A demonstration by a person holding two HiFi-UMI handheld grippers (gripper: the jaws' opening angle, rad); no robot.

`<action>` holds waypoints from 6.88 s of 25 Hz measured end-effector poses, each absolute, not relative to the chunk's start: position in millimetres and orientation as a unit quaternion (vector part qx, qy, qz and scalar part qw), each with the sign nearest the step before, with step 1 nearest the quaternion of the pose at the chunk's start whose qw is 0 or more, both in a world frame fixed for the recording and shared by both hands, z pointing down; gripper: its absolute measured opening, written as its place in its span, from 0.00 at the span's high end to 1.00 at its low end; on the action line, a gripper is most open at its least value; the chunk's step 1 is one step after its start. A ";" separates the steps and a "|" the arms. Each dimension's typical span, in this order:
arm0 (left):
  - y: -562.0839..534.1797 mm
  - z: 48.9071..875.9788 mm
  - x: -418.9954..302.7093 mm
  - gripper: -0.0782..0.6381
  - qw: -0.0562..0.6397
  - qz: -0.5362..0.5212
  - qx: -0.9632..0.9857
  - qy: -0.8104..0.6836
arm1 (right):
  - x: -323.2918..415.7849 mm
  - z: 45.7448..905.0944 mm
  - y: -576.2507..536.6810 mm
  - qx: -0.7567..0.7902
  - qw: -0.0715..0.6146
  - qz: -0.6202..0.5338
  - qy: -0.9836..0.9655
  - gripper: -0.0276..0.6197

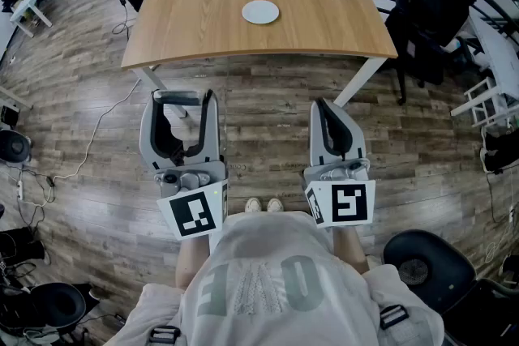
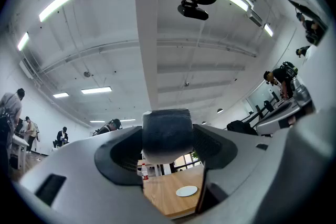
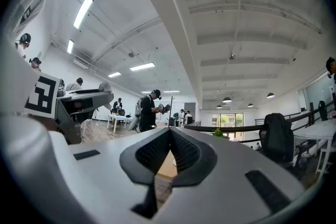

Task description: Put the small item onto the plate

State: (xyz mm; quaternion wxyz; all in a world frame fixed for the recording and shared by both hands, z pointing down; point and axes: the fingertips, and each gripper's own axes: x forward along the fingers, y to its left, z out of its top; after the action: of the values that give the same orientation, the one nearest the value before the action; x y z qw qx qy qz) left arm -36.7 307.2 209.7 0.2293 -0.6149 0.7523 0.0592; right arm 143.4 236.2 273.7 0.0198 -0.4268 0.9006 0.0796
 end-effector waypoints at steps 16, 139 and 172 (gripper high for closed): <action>299.5 223.6 -57.0 0.46 0.225 0.062 -0.609 0.758 | 157.8 287.5 227.0 -0.455 0.032 0.055 0.888 0.93; -307.7 561.0 -108.3 0.46 -0.224 -0.333 -0.772 0.493 | 53.5 338.1 -269.7 -0.561 -0.080 -0.019 0.824 0.93; -302.2 598.1 -103.8 0.49 -0.234 -0.372 -0.752 0.490 | 62.1 342.9 -263.2 -0.571 -0.081 -0.026 0.817 0.93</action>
State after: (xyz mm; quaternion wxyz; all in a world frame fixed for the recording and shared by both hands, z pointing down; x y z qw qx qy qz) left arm -103.8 -302.2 598.1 -0.2337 -0.7524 0.4904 -0.3724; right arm 62.1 -263.2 342.9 -0.0806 -0.5706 0.8168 -0.0263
